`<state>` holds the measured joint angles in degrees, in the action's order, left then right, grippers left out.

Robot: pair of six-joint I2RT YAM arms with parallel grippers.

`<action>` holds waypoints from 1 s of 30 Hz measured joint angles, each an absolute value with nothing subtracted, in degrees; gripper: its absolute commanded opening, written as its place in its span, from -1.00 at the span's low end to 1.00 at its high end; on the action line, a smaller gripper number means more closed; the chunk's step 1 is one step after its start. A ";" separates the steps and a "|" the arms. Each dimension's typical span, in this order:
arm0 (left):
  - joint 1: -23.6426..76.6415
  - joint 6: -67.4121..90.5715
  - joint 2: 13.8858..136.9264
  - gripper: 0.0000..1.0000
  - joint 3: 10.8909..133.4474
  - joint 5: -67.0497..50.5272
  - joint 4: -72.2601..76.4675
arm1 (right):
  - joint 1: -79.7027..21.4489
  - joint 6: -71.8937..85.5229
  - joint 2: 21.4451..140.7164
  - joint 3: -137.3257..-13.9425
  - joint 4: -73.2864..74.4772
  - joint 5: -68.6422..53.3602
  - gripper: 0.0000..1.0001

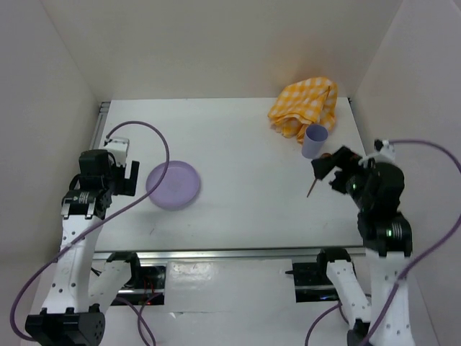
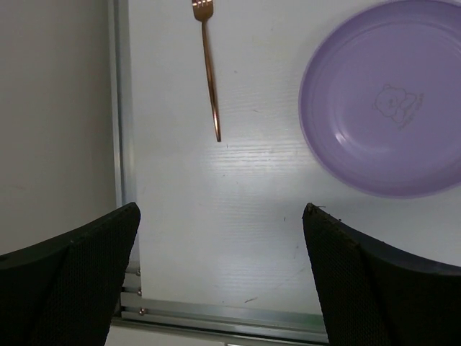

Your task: Set the dinner table for one person

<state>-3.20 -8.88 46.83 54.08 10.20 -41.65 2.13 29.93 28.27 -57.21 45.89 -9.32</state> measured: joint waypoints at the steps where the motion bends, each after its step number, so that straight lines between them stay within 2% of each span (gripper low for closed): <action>1: -3.20 -8.86 47.35 1.00 54.19 9.93 -41.47 | 2.13 29.89 32.97 -59.46 44.53 -8.73 0.99; 9: -3.20 -8.58 61.52 1.00 63.96 4.16 -44.45 | 2.13 26.04 76.18 -85.03 32.47 2.70 0.99; 16: -3.20 -8.73 66.28 1.00 68.69 1.91 -44.97 | 2.13 22.22 104.42 -104.03 26.92 11.49 0.99; 24: -3.18 -8.84 72.27 1.00 69.04 2.98 -44.40 | 2.22 19.75 130.23 -125.64 26.35 13.26 0.99; 27: -3.16 -8.84 75.22 1.00 69.19 3.79 -44.23 | 2.50 19.42 134.23 -127.00 26.22 12.71 0.80; 29: -3.14 -8.84 76.62 1.00 69.47 4.19 -44.07 | 2.57 19.03 135.17 -126.52 25.63 12.34 0.48; 30: -3.11 -8.84 77.03 1.00 69.71 4.23 -44.10 | 2.59 18.65 135.13 -125.43 24.58 12.03 0.15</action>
